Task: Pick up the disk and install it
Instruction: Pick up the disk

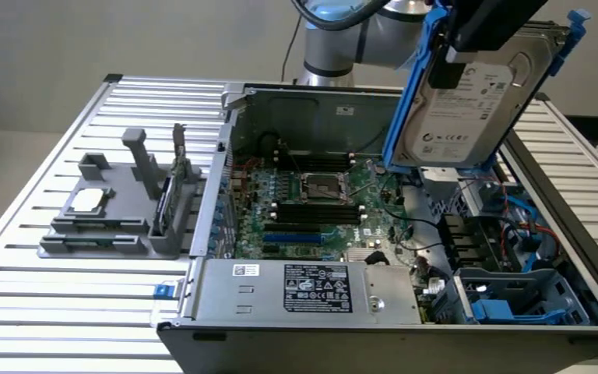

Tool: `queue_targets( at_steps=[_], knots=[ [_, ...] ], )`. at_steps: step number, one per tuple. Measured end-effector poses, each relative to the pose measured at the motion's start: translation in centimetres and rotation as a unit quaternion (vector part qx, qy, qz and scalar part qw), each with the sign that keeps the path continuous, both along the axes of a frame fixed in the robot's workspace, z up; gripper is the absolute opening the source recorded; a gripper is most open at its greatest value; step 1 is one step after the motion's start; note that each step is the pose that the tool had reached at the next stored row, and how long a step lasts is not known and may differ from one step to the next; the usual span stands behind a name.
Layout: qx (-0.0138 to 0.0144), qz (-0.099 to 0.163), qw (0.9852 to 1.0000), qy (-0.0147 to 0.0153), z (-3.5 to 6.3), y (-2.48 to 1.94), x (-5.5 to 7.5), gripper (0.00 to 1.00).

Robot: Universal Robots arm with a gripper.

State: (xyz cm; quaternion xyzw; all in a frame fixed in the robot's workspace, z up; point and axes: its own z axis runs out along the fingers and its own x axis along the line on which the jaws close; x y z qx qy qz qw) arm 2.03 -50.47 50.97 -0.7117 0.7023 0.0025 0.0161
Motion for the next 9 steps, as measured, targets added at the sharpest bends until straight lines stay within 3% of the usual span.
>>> queue_targets(
  at_steps=[9],
  knots=[
    [0.0001,0.0,1.0,0.0,-0.01,-2.3,1.4,0.33]
  ],
)
